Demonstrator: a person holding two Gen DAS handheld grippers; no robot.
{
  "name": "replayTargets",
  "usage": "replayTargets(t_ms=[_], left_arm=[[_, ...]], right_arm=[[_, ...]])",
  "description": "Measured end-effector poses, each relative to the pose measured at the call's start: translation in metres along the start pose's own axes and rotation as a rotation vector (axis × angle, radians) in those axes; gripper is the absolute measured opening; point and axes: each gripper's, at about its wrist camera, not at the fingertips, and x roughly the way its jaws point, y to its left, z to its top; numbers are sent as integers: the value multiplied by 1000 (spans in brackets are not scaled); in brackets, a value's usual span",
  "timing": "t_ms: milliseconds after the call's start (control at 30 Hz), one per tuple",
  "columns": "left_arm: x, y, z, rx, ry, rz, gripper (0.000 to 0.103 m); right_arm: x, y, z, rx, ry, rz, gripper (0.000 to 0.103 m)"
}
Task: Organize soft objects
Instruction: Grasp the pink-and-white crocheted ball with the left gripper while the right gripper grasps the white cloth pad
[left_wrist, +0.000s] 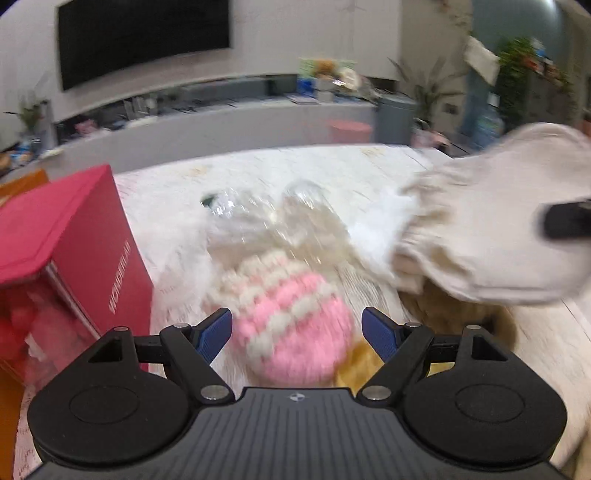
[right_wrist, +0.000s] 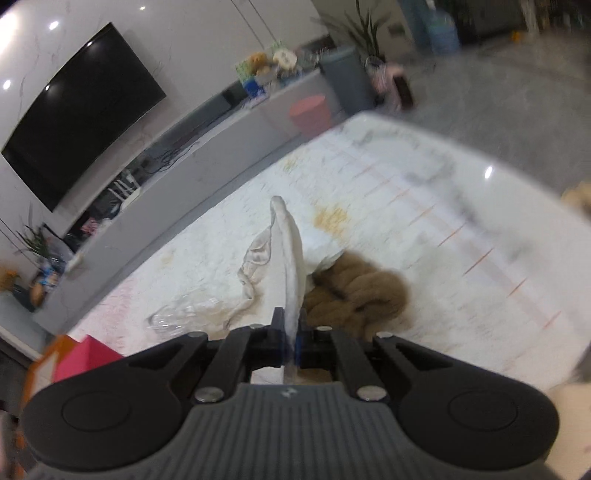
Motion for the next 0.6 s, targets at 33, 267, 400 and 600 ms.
replayTargets(t_ms=[33, 267, 400, 600], left_arm=[[4, -3, 2, -12, 9, 24, 94], [32, -19, 6, -63, 35, 218, 101], [39, -22, 8, -136, 59, 269, 103], [46, -12, 3, -293, 93, 282, 103]], right_arm=[[-8, -2, 1, -2, -18, 9, 2], [-36, -17, 2, 44, -85, 50, 2], [-34, -16, -1, 49, -72, 58, 2], [-29, -17, -2, 61, -63, 85, 2]])
